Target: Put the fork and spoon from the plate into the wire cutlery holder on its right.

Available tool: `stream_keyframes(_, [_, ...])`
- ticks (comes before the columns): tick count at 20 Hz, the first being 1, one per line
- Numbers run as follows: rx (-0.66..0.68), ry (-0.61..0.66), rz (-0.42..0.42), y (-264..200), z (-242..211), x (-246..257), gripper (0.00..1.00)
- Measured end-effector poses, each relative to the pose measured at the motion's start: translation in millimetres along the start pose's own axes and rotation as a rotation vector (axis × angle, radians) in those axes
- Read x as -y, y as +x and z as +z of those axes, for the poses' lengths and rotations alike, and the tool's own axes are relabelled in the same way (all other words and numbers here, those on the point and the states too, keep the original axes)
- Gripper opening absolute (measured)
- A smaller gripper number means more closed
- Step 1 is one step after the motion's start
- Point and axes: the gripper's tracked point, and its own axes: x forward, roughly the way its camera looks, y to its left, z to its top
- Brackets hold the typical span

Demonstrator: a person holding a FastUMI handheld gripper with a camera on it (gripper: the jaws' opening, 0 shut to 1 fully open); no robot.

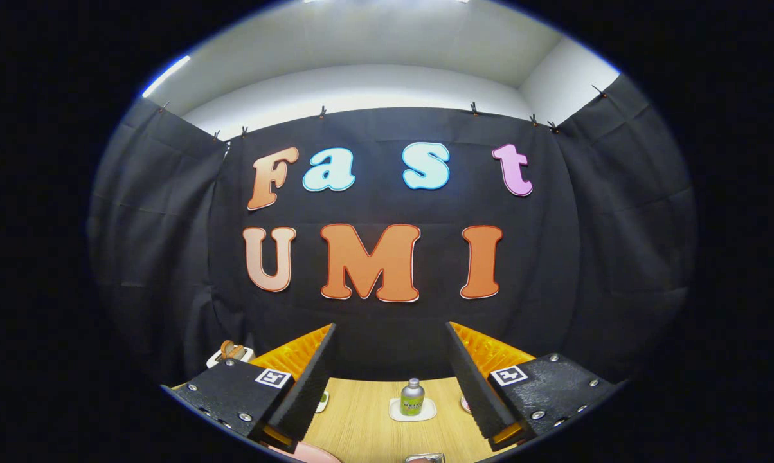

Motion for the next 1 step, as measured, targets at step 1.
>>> stream_keyframes(1, [-0.001,0.001,0.003,0.7,0.2,-0.6,0.97])
